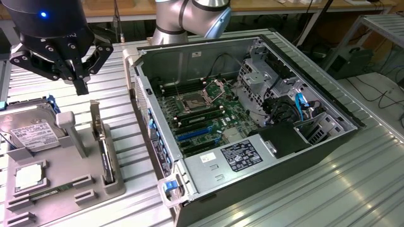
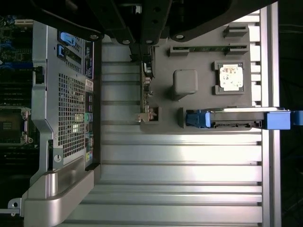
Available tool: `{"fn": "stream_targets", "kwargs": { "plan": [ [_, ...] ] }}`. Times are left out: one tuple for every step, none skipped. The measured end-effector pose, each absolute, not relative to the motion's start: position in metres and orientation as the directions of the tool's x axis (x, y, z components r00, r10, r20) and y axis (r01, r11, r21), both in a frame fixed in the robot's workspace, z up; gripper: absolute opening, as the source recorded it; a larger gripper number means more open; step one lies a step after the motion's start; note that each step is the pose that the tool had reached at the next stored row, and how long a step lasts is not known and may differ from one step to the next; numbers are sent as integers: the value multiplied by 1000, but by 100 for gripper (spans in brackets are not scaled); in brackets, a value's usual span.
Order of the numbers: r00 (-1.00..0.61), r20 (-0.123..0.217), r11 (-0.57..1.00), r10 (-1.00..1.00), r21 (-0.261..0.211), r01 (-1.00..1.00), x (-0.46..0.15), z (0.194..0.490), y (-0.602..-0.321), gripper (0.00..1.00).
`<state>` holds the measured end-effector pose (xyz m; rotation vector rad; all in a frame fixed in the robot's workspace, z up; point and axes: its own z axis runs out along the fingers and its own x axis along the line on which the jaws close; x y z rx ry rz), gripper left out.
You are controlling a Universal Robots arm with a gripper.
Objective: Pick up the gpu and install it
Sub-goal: 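Reach for the gpu, then pick up the gpu and move the gpu toward the slot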
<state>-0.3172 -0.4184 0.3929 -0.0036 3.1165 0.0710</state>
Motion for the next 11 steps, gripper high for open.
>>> {"fn": "stream_targets", "kwargs": {
  "plan": [
    [-1000, -24, 999, -2, 46, -3, -317, 393, -418, 11],
    [-1000, -24, 999, -2, 45, -3, -317, 393, -418, 11],
    [-1000, -24, 999, -2, 45, -3, -317, 393, -418, 11],
    [-1000, -24, 999, -2, 46, -3, -317, 393, -418, 11],
    [-1000, -24, 999, -2, 45, -3, -317, 393, -418, 11],
    [-1000, -24, 999, -2, 45, -3, -317, 393, -418, 11],
    [-1000, -24, 999, -2, 45, -3, -317, 393, -418, 11],
    [-1000, -24, 999, -2, 45, -3, -317, 393, -418, 11],
    [-1000, -24, 999, -2, 45, -3, -317, 393, -418, 11],
    [-1000, -24, 999, -2, 45, -3, -317, 393, -418, 11],
    [-1000, -24, 999, -2, 45, -3, -317, 393, -418, 17]
  ]
}}
